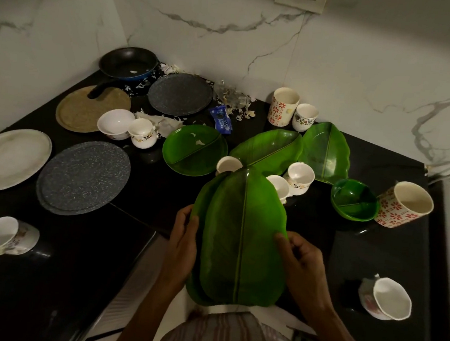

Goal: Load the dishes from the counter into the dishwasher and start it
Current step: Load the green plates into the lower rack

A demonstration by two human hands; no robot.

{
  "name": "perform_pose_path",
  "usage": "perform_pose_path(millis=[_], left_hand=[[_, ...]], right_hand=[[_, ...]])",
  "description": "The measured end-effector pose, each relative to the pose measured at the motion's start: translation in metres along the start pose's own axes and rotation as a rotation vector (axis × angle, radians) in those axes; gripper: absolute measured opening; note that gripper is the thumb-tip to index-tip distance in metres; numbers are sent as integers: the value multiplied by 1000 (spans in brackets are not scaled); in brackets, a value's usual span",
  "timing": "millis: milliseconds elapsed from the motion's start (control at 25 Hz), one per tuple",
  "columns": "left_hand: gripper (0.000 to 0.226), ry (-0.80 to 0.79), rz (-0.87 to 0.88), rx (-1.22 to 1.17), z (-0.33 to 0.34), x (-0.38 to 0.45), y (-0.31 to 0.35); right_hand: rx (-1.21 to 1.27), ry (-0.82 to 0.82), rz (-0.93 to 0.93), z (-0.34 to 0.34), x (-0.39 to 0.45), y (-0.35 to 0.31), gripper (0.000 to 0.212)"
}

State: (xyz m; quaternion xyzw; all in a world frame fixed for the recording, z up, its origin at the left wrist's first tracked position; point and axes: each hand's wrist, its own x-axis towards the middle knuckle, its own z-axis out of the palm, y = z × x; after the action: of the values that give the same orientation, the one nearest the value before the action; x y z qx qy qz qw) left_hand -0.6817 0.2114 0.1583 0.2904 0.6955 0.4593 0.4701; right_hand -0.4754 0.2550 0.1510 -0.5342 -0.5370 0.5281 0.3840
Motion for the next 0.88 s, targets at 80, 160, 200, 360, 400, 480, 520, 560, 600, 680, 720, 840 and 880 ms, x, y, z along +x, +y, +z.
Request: perform_pose_path(millis=[80, 160, 200, 360, 400, 480, 520, 560, 600, 680, 720, 840, 880], left_hand=[[30, 12, 14, 4, -1, -2, 0], [29, 17, 30, 7, 2, -4, 0], [28, 25, 35, -7, 5, -4, -1], [19, 17, -20, -98, 8, 1, -2], [21, -9, -30, -101, 6, 3, -3], [30, -29, -56, -141, 1, 7, -7], [34, -22, -68, -161, -2, 10, -10], [36, -13, -79, -174, -4, 12, -11], [36, -4, -92, -185, -5, 13, -12], [35, 14, -98, -204, -6, 14, -15], [34, 15, -94, -216, -7, 14, -15], [35, 12, -79, -227, -6, 15, -13], [35, 18, -76, -215, -6, 15, -12]], right_hand=[[-10, -9, 25, 3, 2, 0, 20], [-33, -11, 27, 11, 3, 1, 6], [-58, -18, 22, 16, 2, 4, 11], [-159, -86, 31, 36, -3, 11, 42], [-191, -115, 47, 37, -4, 10, 44], [-244, -217, 90, 33, 2, -1, 39], [-265, -242, 97, 29, 12, -9, 33], [-296, -204, 76, 23, 26, -16, 29], [-342, -108, 27, 17, 46, -23, 27], [-439, 108, -56, 2, 99, -34, 27], [-496, 174, -76, -4, 127, -38, 28], [-787, 197, -47, -14, 205, -39, 33], [-886, 186, -12, -14, 224, -39, 31]])
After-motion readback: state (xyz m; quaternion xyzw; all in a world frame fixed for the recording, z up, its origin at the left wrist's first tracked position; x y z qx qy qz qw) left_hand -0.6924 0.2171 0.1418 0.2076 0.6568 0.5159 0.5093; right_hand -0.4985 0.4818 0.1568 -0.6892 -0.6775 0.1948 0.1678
